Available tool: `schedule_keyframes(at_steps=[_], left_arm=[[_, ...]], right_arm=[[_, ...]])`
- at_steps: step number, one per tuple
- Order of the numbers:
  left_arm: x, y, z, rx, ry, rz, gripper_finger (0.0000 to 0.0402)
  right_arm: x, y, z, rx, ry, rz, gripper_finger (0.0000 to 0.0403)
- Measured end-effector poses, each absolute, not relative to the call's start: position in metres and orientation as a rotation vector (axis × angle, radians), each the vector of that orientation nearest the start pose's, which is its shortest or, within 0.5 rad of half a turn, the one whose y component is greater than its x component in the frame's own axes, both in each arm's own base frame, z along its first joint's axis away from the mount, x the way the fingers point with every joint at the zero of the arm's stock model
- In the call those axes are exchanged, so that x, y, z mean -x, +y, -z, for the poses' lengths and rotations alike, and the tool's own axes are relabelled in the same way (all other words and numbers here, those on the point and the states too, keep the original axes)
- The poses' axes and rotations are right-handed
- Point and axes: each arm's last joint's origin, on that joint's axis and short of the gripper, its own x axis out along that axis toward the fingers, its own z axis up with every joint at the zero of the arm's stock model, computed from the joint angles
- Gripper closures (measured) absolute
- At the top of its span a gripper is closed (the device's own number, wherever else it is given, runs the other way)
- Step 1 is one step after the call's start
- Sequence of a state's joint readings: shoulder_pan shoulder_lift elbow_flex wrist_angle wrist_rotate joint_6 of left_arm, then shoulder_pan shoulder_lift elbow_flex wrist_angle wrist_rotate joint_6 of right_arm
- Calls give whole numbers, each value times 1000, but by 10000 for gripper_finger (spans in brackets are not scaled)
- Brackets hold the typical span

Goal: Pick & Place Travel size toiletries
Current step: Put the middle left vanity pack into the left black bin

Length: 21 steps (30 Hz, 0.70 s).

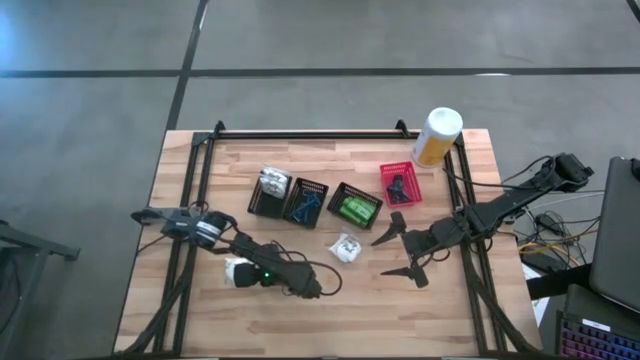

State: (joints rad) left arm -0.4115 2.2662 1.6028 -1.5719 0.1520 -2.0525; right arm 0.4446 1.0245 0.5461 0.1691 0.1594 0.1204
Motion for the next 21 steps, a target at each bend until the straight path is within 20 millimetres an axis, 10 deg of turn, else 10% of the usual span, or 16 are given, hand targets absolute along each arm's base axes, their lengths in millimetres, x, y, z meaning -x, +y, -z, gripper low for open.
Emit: schedule_keyframes(at_steps=[21], left_arm=[[-320,-138,-121,829,1471,-1970,314]], right_arm=[[-200,90,-240,-26,313,-264,39]])
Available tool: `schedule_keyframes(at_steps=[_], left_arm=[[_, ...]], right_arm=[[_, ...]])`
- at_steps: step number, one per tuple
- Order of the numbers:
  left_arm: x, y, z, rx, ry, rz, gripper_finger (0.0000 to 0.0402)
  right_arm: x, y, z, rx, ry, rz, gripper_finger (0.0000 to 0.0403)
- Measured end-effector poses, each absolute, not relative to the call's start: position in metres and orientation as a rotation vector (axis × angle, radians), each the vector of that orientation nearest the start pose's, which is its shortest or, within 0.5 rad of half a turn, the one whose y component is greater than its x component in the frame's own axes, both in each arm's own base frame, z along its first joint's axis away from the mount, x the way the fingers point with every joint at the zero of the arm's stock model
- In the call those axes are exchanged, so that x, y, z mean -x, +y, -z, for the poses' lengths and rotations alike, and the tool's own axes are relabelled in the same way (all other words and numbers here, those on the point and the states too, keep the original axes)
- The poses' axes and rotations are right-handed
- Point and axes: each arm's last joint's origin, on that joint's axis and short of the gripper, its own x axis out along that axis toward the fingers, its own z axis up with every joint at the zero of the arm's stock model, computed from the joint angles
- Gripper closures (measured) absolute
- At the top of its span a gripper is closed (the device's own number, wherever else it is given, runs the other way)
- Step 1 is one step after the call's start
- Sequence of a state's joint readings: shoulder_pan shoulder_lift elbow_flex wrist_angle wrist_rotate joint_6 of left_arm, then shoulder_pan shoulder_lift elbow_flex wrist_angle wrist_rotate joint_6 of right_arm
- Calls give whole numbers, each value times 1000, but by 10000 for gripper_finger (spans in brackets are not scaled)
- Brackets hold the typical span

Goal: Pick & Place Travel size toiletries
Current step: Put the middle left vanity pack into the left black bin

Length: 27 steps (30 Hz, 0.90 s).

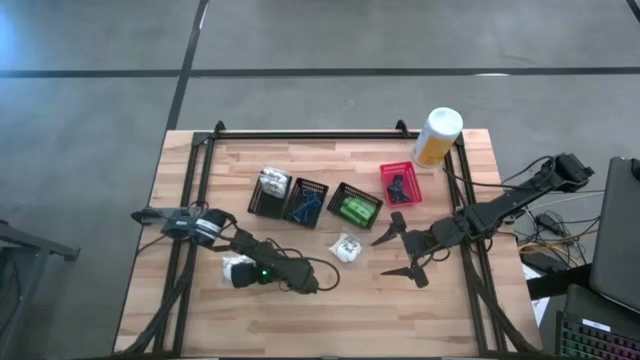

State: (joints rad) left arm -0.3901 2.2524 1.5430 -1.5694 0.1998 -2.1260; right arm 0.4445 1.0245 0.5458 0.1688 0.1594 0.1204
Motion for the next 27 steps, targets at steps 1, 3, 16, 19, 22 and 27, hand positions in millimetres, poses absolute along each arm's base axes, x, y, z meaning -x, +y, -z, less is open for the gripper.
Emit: schedule_keyframes(at_steps=[1,3,16,19,22,27], left_arm=[[-320,-138,-123,838,1466,-1967,318],[-321,-138,-124,846,1464,-1960,326],[-320,-133,-139,852,1455,-1902,387],[-320,-131,-144,858,1423,-1894,396],[-319,-129,-151,881,1400,-1888,394],[-318,-127,-163,854,1390,-1799,397]], right_arm=[[-200,90,-240,-26,313,-264,39],[-200,90,-240,-26,313,-264,39],[-200,90,-240,-26,313,-264,39],[-200,90,-240,-26,313,-264,39],[-200,90,-240,-26,312,-264,39],[-200,90,-240,-26,313,-265,39]])
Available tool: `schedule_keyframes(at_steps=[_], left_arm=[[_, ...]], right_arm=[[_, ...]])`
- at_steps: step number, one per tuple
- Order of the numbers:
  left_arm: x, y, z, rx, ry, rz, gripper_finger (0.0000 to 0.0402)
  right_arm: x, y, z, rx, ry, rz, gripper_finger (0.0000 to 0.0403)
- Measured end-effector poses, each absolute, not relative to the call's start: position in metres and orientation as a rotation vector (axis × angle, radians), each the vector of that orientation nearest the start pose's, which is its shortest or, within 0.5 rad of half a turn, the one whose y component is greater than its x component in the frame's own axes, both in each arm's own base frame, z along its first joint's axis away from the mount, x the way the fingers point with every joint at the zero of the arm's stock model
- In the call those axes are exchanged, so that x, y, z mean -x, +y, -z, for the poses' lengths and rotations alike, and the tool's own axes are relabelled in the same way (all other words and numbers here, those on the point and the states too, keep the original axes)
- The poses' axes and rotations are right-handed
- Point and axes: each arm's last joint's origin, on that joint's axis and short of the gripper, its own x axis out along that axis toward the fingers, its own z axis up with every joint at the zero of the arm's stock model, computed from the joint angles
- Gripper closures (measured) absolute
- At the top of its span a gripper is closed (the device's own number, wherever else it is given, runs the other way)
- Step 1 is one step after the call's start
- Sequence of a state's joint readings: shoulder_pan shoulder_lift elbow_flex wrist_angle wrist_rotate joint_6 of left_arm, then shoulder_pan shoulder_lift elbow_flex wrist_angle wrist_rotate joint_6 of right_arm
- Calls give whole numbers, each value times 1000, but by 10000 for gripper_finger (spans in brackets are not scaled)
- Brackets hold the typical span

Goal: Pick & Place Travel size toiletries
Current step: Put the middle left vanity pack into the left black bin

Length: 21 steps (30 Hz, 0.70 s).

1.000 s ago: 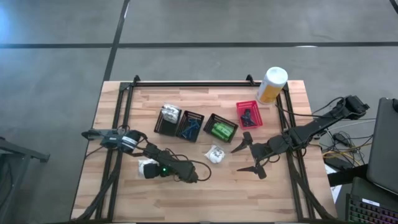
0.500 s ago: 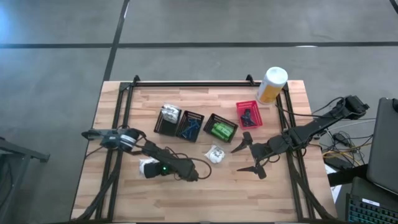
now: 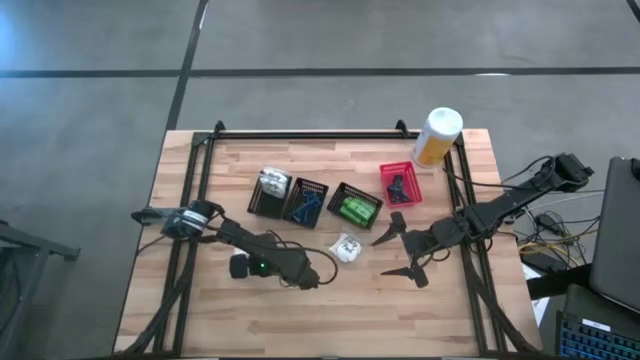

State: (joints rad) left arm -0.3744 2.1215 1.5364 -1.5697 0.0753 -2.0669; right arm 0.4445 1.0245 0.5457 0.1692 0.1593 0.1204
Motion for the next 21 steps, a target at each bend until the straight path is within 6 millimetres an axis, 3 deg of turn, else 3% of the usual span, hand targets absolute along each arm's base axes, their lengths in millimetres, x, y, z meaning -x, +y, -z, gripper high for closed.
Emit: schedule_keyframes(at_steps=[21], left_arm=[[-332,-126,-177,856,1114,-1710,397]], right_arm=[[-200,90,-240,-26,313,-264,39]])
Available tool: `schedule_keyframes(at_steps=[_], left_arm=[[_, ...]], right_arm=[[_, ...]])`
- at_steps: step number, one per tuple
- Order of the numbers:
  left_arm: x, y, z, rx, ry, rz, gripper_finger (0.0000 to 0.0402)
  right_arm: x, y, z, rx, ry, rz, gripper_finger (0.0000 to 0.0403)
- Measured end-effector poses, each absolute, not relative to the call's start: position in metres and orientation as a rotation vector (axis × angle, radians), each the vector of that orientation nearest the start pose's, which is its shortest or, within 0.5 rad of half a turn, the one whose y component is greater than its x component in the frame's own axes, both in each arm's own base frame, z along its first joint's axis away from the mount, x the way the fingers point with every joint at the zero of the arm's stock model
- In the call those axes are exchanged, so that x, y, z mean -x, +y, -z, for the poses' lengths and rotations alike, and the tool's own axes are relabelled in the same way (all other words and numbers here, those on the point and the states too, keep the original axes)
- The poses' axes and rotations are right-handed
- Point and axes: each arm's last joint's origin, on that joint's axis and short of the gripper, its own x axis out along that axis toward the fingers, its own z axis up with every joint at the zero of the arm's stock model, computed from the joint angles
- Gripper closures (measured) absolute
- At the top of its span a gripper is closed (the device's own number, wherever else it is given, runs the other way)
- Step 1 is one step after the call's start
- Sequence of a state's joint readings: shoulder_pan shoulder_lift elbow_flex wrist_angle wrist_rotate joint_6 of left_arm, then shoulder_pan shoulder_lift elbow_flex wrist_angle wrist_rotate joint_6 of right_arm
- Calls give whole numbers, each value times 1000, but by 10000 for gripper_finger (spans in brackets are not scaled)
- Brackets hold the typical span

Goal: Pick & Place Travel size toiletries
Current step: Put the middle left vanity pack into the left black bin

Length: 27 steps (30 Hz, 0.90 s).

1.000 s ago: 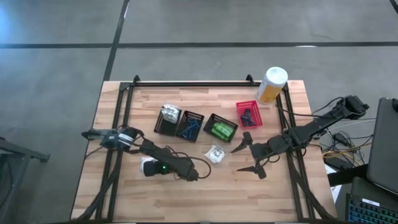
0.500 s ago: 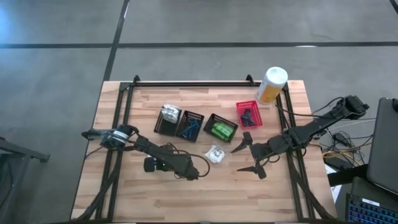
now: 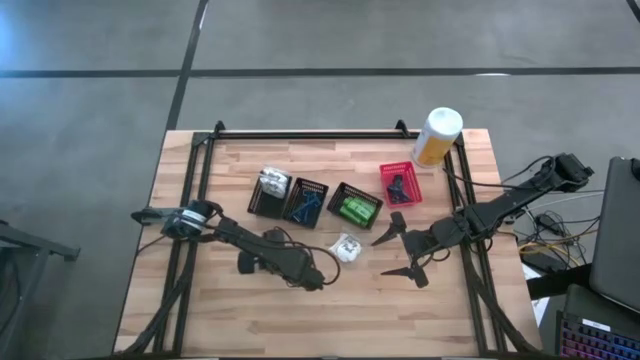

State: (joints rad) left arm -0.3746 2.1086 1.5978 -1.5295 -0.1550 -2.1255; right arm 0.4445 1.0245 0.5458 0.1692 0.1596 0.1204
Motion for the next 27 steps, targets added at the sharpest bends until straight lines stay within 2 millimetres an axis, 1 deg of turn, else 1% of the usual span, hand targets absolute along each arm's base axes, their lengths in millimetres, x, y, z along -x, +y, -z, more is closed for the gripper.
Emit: schedule_keyframes(at_steps=[6,9,14,16,20,27], left_arm=[[-335,-126,-184,854,1091,-1680,397],[-335,-126,-191,873,1073,-1664,398],[-331,-123,-210,914,1017,-1673,399],[-329,-122,-221,943,996,-1646,399],[-324,-118,-233,931,990,-1593,400],[-324,-116,-235,1004,922,-1650,400]], right_arm=[[-200,90,-240,-26,313,-264,39],[-200,90,-240,-26,313,-264,39],[-200,90,-240,-26,314,-264,39],[-200,90,-240,-26,313,-264,39],[-200,90,-240,-26,314,-264,39],[-200,90,-240,-26,313,-264,39]])
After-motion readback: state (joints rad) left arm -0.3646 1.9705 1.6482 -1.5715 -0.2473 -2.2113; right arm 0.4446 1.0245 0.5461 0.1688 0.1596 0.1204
